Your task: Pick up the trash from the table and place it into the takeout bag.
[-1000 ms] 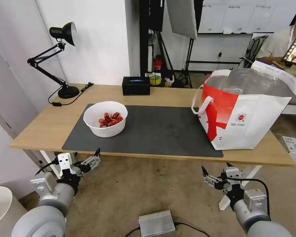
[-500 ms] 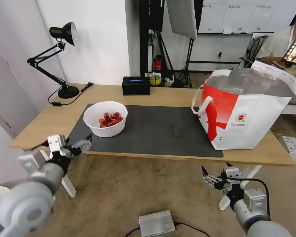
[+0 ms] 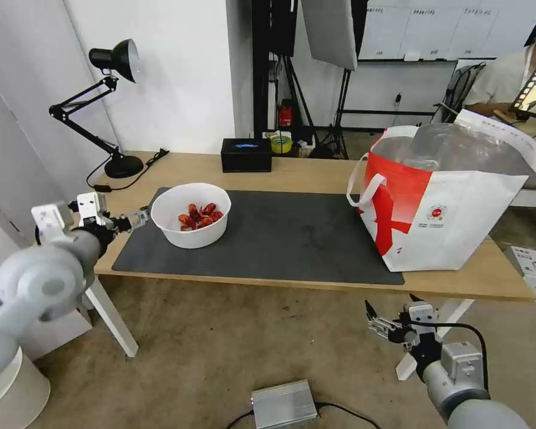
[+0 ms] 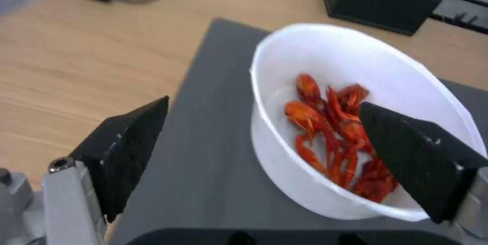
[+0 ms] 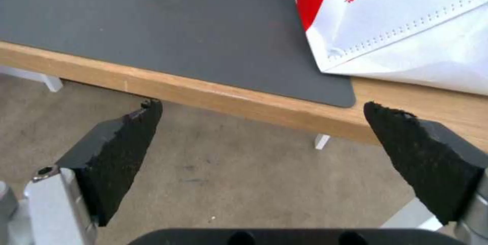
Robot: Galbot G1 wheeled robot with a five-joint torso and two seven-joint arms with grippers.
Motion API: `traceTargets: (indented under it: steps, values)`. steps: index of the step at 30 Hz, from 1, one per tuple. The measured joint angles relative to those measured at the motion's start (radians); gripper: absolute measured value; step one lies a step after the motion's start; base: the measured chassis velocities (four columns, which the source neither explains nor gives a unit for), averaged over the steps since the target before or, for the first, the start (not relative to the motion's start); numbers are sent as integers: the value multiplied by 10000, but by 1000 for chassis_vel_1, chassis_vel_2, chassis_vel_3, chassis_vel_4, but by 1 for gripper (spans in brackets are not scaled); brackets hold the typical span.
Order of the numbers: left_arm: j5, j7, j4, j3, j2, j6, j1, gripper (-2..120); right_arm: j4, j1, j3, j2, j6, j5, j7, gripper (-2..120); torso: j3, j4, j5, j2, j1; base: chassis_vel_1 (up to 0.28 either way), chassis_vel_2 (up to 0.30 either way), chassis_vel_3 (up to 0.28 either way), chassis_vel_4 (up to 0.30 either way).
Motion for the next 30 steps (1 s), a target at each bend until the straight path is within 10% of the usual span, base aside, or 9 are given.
traceTargets:
  steps: [30]
  values:
    - [-125,-802,2349,3028,-1469,222,-2825,100,0,1,-1,0,7,0,0,100,-1,1,1,1,-1,0,0,0,0]
